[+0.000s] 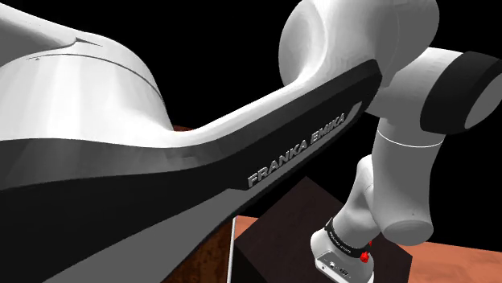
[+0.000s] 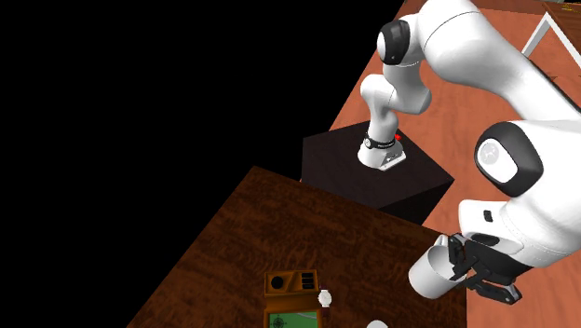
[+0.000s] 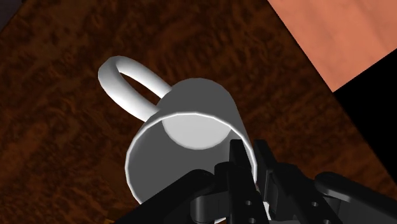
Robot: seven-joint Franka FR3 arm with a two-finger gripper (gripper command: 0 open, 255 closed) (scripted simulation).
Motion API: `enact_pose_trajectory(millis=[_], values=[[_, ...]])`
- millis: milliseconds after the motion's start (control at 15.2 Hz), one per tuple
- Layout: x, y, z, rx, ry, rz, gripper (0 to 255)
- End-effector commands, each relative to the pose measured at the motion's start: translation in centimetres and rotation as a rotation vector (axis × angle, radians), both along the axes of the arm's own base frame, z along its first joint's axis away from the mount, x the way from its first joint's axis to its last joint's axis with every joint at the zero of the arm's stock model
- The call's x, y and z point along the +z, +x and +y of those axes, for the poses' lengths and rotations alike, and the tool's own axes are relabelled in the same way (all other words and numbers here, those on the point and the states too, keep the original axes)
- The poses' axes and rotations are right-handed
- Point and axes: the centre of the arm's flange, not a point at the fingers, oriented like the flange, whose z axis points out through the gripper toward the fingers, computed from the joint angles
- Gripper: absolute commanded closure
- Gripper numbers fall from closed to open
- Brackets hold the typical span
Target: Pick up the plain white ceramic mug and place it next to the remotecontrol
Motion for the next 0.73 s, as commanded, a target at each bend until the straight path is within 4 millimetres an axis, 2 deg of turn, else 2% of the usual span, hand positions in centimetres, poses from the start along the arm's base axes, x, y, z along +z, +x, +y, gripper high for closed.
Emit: enact_pose_trajectory(millis=[0, 660], values=[[-1.0, 0.1, 0.1, 0.000, 0.000, 0.000, 255], [-6.3, 0.1, 0.1, 0.000, 0.000, 0.000, 255]])
